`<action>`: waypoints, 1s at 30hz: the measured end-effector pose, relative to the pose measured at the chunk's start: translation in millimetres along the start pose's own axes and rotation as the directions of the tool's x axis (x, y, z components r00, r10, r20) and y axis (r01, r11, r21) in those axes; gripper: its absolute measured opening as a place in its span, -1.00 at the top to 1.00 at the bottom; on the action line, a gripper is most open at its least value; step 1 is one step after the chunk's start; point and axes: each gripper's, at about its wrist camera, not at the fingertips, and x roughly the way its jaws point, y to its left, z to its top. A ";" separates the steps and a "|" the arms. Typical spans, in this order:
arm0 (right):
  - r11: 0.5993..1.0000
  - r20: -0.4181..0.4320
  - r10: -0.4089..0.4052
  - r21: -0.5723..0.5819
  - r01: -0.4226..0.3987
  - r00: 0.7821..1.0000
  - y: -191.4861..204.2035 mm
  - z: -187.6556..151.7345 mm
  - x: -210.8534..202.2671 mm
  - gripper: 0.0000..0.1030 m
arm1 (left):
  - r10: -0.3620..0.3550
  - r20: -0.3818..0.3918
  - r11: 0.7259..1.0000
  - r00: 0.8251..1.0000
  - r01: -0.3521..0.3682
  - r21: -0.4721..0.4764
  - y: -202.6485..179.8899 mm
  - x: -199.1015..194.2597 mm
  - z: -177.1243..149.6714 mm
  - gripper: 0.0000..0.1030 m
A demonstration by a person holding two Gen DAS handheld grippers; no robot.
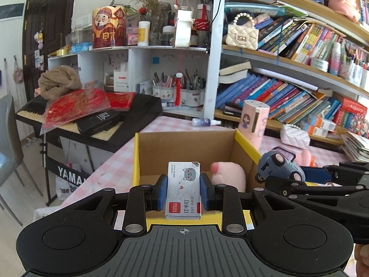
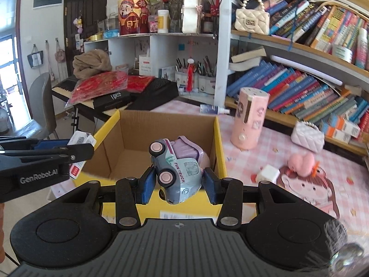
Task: Organize objects
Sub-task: 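Carry the small box with the left tool toward the yellow box while the right tool carries the car, then lower the small box into the yellow box and open the left tool while the right tool releases the car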
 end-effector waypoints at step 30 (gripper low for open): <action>0.958 -0.275 0.222 -0.114 -0.262 0.935 -13.3 5.2 141.0 0.18 | 0.091 -0.257 0.996 0.962 -0.084 0.037 -7.7 119.0 -2.3 0.46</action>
